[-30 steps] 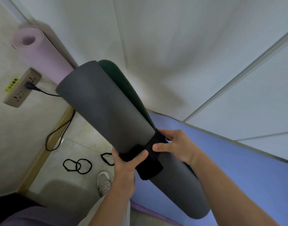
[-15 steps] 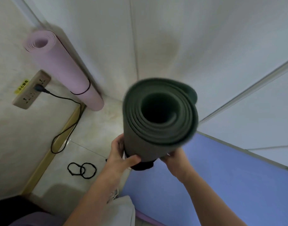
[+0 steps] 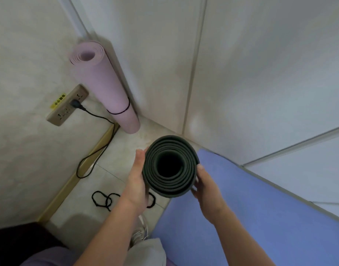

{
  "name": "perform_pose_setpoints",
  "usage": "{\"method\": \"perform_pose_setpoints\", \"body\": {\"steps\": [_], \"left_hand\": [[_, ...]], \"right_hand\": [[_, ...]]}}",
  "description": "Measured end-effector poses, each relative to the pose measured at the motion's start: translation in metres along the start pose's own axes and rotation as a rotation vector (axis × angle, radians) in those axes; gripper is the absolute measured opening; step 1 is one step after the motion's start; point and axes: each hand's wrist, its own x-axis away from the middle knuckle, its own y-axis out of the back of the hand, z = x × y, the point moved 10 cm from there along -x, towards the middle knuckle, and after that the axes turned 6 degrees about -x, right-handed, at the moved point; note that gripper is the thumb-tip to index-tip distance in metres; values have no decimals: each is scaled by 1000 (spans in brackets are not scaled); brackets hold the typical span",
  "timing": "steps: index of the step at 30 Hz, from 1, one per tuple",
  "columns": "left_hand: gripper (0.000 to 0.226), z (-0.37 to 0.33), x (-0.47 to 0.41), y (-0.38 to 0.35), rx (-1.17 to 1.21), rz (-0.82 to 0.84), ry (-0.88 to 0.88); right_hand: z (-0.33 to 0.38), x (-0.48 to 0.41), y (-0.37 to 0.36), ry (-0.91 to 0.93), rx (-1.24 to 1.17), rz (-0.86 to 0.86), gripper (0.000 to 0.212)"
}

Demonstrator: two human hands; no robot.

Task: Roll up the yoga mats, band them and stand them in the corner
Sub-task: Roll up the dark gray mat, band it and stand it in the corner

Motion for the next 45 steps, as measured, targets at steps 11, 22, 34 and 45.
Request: {"method": "perform_pose_setpoints", "body": {"steps": [11, 22, 34, 45], "left_hand": [[38, -28, -25, 26, -445, -232, -233], [14, -67, -50, 47, -908, -190, -104], [17, -99, -72, 78, -890, -196, -117], [25, -198, -188, 141, -813, -256, -211]], "right_hand": [[52, -29, -35, 108, 655, -136, 45], [99, -43, -85, 99, 1076, -269, 38], [126, -63, -132, 221, 1204, -269, 23], [206, -181, -228, 379, 1320, -260, 35]]}}
